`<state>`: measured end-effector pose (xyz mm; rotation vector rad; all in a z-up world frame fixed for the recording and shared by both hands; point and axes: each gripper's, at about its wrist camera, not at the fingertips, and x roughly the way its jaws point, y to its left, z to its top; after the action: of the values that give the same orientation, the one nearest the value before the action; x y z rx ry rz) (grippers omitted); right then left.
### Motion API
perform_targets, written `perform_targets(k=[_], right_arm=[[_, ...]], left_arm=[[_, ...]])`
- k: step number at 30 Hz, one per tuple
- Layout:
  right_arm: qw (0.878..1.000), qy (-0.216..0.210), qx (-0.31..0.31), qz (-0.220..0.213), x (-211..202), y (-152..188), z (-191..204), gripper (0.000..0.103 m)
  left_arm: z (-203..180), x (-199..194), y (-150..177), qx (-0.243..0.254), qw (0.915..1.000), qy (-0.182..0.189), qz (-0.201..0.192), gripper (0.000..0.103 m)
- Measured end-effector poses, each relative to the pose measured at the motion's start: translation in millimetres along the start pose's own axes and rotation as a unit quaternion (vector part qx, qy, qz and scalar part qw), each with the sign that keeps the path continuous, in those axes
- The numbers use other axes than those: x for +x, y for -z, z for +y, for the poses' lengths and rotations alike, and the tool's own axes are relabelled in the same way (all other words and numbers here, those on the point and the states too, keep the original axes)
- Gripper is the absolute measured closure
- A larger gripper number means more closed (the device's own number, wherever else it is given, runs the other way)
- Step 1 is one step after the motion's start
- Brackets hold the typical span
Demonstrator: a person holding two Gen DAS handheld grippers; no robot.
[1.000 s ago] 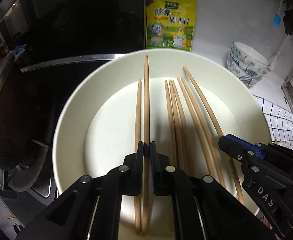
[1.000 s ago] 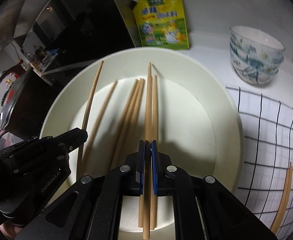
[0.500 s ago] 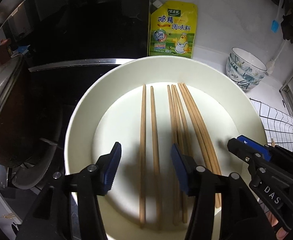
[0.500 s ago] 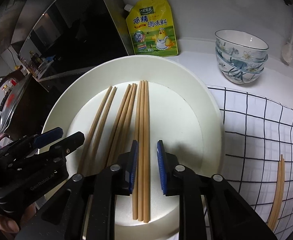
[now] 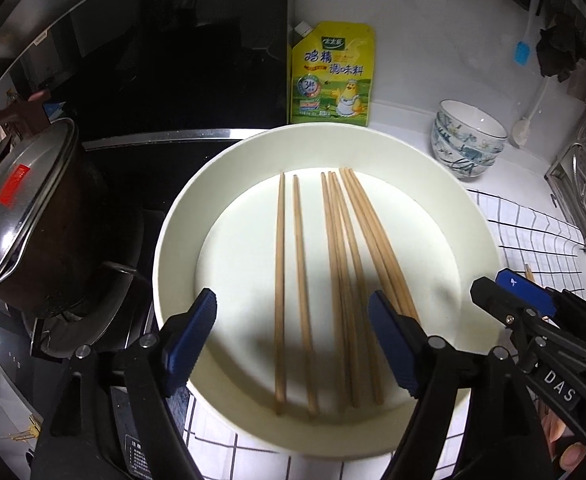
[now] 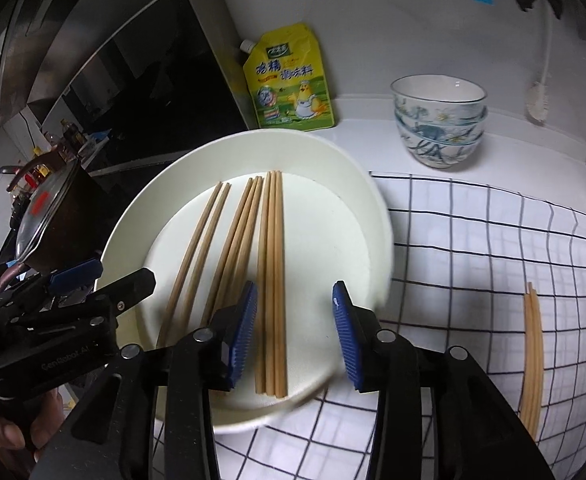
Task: Organize utensils
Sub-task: 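Move both open tools back over the remaining chopsticks on the cloth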
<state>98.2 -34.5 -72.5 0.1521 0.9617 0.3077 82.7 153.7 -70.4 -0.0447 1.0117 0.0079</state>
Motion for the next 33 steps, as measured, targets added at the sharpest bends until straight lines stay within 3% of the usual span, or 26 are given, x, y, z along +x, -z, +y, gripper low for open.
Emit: perform_targets(k=[7, 15, 33], right_arm=[[1.0, 0.002, 0.009, -0.012, -23, 14, -17, 0.055], [1.0, 0.02, 0.021, -0.009, -45, 40, -50, 0.055], [0.992, 0.096, 0.081, -0.014, -104, 92, -170, 0.049]], left_arm=[[-16, -16, 7, 0.01, 0.9999, 0.003, -0.003, 0.025], [-48, -31, 18, 0.024, 0.9996, 0.018, -0.004, 0.022], [-162, -44, 38, 0.081, 0.994, 0.073, -0.001, 0.015]])
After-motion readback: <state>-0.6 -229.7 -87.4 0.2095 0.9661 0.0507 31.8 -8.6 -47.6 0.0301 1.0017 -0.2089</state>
